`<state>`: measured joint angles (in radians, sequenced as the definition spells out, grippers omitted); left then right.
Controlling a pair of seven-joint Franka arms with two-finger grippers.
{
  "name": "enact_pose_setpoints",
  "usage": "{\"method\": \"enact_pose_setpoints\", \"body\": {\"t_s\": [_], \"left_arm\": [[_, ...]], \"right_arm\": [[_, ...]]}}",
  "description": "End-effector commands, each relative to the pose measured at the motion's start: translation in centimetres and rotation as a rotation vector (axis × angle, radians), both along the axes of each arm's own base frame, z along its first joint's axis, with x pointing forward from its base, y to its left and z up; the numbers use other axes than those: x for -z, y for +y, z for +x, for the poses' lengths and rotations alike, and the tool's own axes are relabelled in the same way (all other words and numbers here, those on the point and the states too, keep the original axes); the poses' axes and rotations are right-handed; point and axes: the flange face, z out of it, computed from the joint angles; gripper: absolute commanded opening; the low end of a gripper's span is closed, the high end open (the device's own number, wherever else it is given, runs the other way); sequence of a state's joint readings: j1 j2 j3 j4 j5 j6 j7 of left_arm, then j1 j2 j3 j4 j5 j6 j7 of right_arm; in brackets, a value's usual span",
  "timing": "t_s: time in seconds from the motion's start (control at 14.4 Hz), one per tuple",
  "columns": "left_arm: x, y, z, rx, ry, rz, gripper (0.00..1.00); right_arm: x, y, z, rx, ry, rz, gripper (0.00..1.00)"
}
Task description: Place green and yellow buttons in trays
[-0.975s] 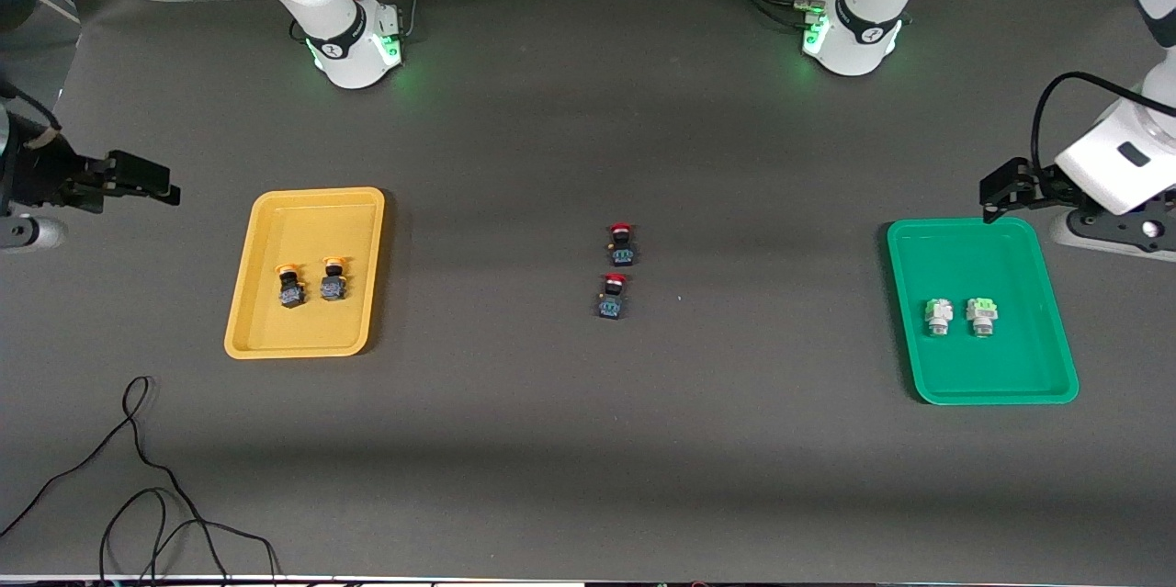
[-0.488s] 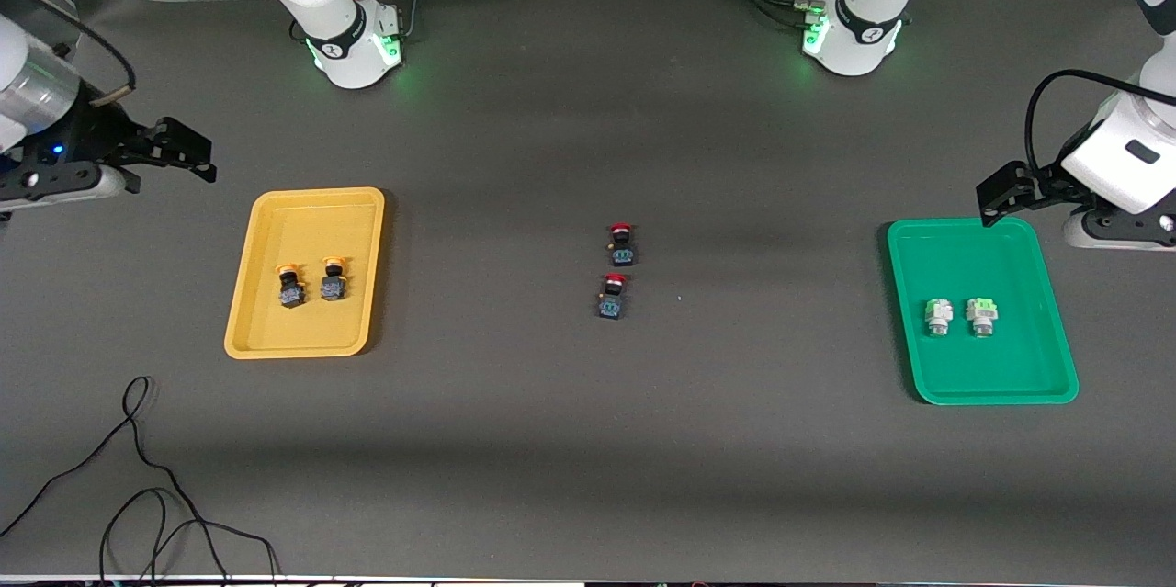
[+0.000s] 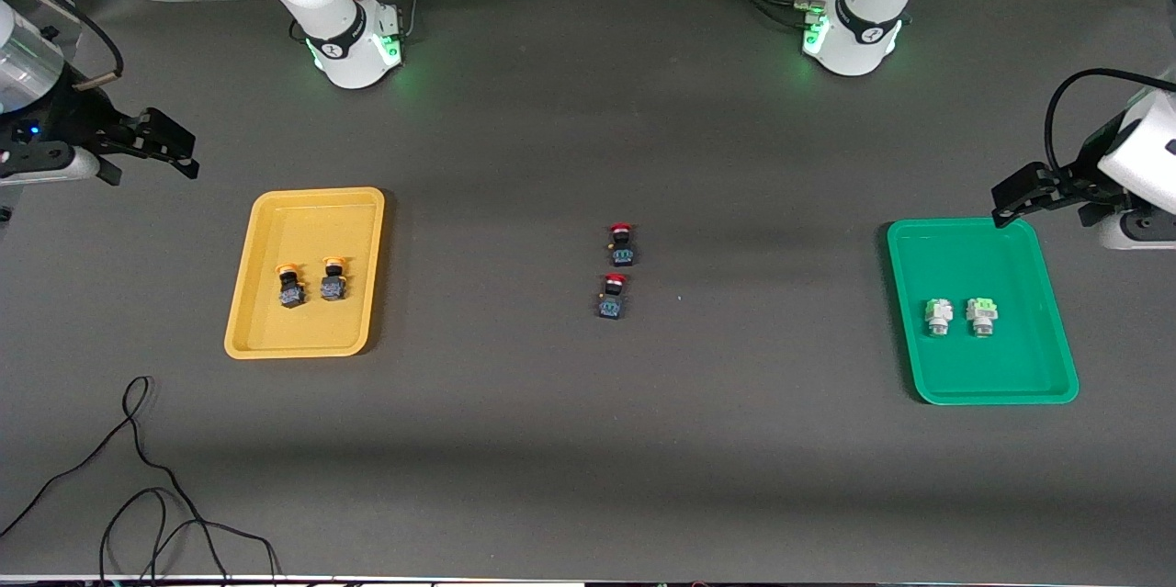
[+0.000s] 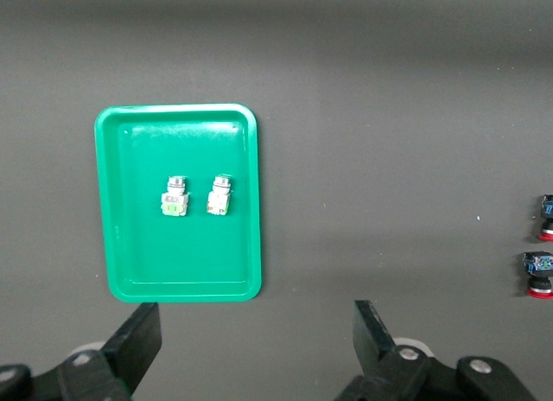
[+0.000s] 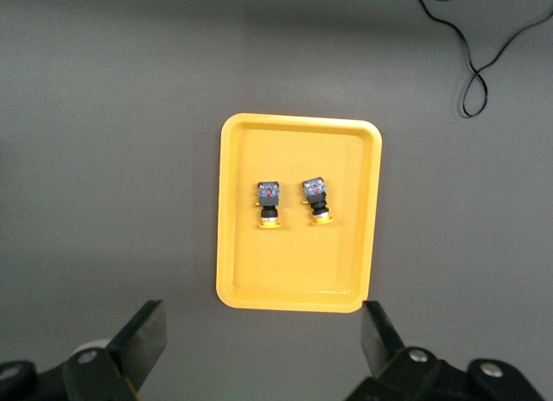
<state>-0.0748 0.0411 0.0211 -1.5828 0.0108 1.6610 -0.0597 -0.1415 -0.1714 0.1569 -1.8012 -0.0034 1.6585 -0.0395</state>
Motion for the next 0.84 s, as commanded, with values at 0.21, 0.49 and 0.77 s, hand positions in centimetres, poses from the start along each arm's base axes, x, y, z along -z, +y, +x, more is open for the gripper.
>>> {"method": "enact_pose_setpoints", "body": {"t_s": [0.21,0.49,0.77], "left_arm": [[-0.89,-0.12,-0.52,-0.009,-0.007,-0.016,0.99],[-0.81,-0.14,-0.68,-0.01,0.004,-0.019,0.99],[-0.73,-0.15,-0.85,-0.014,0.021,-0.036,0.99]], "right_arm": [[-0.1,0.11,3.26,0.036,0.061,0.001,1.0],[0.11,0.28,2.88,0.032,0.083,-0.001,1.0],[0.3,0.19,2.8,0.028,0.092,-0.001,1.0]]}}
